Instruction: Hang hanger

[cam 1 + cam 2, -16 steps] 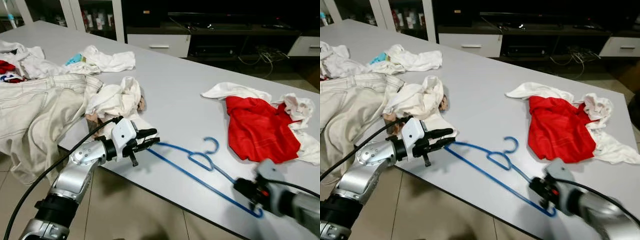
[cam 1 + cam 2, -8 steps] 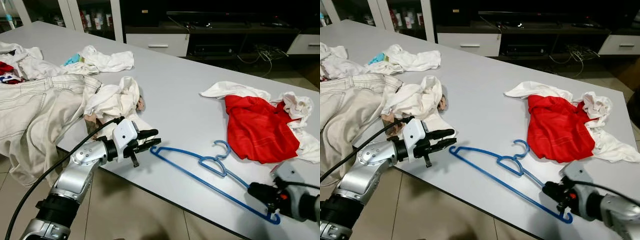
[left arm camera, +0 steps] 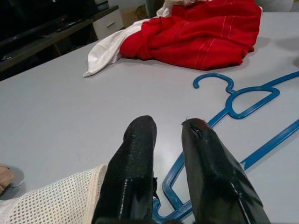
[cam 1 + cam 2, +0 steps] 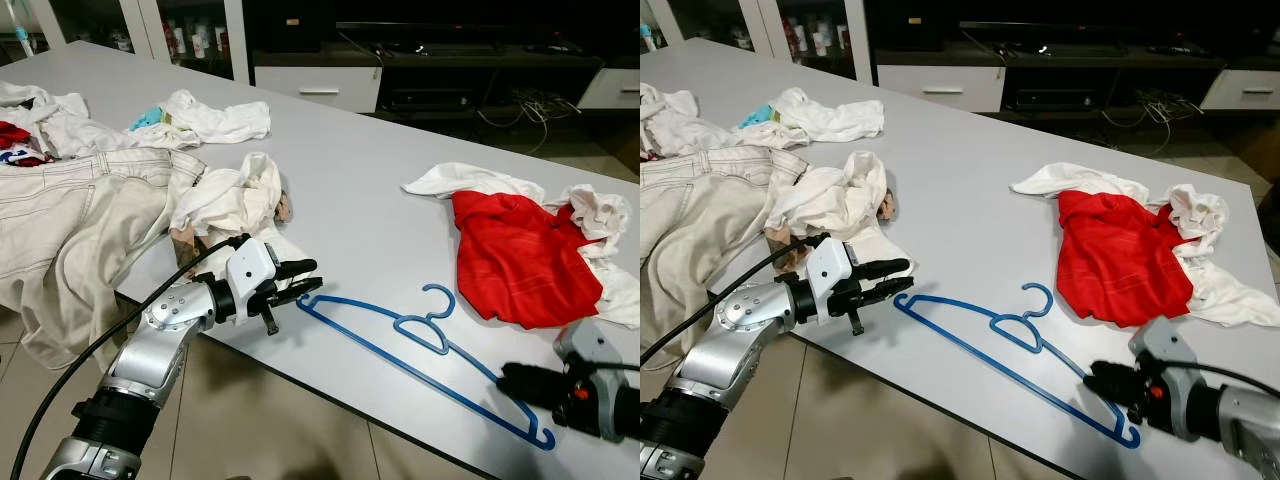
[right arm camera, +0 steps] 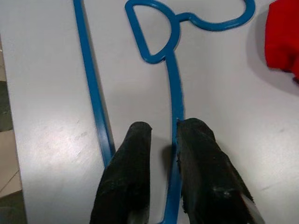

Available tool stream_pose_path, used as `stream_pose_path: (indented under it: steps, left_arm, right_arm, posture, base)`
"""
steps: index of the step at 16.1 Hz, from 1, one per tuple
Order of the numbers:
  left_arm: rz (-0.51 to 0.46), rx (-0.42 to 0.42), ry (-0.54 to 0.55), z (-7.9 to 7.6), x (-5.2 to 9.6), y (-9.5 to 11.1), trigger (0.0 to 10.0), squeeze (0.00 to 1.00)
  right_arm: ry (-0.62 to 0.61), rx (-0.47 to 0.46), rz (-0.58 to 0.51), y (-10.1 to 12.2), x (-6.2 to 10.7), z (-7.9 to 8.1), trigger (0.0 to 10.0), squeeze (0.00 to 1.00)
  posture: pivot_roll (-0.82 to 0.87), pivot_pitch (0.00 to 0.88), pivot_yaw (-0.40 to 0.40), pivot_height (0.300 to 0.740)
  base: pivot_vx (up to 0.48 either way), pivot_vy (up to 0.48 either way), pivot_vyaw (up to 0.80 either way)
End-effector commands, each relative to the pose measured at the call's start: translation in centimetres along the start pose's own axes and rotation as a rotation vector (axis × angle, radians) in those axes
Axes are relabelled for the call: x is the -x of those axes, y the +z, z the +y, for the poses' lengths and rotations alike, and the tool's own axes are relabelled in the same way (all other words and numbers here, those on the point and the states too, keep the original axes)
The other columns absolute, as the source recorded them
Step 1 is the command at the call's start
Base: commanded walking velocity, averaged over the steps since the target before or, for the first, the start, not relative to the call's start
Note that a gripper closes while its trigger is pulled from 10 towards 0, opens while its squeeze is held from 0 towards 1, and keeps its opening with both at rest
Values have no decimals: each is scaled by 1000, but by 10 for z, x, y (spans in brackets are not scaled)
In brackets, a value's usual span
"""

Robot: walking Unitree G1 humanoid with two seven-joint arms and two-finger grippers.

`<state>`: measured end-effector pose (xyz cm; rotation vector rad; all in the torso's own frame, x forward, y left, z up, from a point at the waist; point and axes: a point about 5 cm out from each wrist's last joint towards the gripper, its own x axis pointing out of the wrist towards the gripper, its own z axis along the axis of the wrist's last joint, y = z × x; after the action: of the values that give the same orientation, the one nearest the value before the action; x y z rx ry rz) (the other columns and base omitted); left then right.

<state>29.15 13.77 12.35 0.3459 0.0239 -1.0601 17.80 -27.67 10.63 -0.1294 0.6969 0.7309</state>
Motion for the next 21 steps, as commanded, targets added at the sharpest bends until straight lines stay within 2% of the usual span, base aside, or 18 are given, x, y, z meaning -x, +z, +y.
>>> stream_pose_path:
  steps: [1, 2, 3, 5, 6, 7, 8, 9, 11, 13, 14, 16, 18, 20, 21]
  left_arm:
    - [-5, -23, -2, 2, -2, 4, 10000, 0]
    - [-4, -23, -4, 2, -2, 4, 10000, 0]
    - [-4, -22, -6, 1, -3, 4, 10000, 0]
    - [-5, -21, -7, 1, -3, 4, 10000, 0]
    - [-6, -22, -8, 2, -4, 4, 10000, 0]
    - [-8, -23, -7, 2, -5, 4, 10000, 0]
    - [-9, -24, -6, 2, -5, 4, 10000, 0]
    - [-14, -24, -1, 2, -6, 5, 10000, 0]
    - [-13, -23, 5, 2, -4, 5, 10000, 0]
    - [-12, -22, 10, 1, -3, 3, 10000, 0]
    - [-12, -22, 11, 1, -3, 3, 10000, 0]
    - [-17, -20, 18, 1, -4, 4, 10000, 0]
    - [-19, -20, 17, 0, -6, 4, 10000, 0]
    - [-29, -19, 17, -1, -9, 6, 10000, 0]
    - [-30, -18, 19, -1, -9, 6, 10000, 0]
  right_arm:
    - [17, 39, 2, 5, 1, 2, 10000, 949]
    - [7, 41, 9, 4, 1, 1, 10000, 769]
    - [-8, 42, -6, 5, 1, -1, 10000, 0]
    - [-86, 26, -85, 17, -3, -12, 10000, 0]
    - [-252, -28, -199, 34, -9, -34, 10000, 0]
    - [-336, -25, -233, 42, -13, -44, 10000, 0]
    - [-361, -16, -239, 43, -14, -46, 10000, 0]
    - [-416, -38, -284, 51, -20, -53, 10000, 0]
    - [-457, -44, -327, 63, -31, -57, 10000, 0]
    - [-583, -34, -328, 68, -41, -70, 10000, 0]
    - [-602, -38, -331, 69, -43, -72, 10000, 0]
    - [-736, -78, -370, 78, -56, -85, 10000, 0]
    - [-816, -119, -375, 85, -72, -92, 10000, 0]
    - [-834, -86, -356, 99, -92, -90, 10000, 0]
    - [-850, -66, -335, 101, -95, -90, 10000, 0]
  posture:
    - [-91, 0, -14, 740]
    - [-93, 0, -14, 740]
    - [-94, 0, -14, 740]
    - [-96, 0, -14, 740]
    - [-94, 0, -15, 740]
    - [-91, 0, -16, 740]
    - [-91, 0, -16, 740]
    - [-80, 0, -20, 740]
    - [-67, 0, -26, 740]
    - [-60, 0, -29, 740]
    - [-59, 0, -30, 740]
    - [-58, 0, -34, 740]
    - [-59, 0, -34, 740]
    - [-48, 0, -41, 740]
    - [-45, 0, -45, 740]
  base:
    - [0, 0, 0]
    - [0, 0, 0]
    - [0, 0, 0]
    - [0, 0, 0]
    - [0, 0, 0]
    - [0, 0, 0]
    - [0, 0, 0]
    - [0, 0, 0]
    - [0, 0, 0]
    - [0, 0, 0]
    - [0, 0, 0]
    - [0, 0, 0]
    - [0, 0, 0]
    - [0, 0, 0]
    - [0, 0, 0]
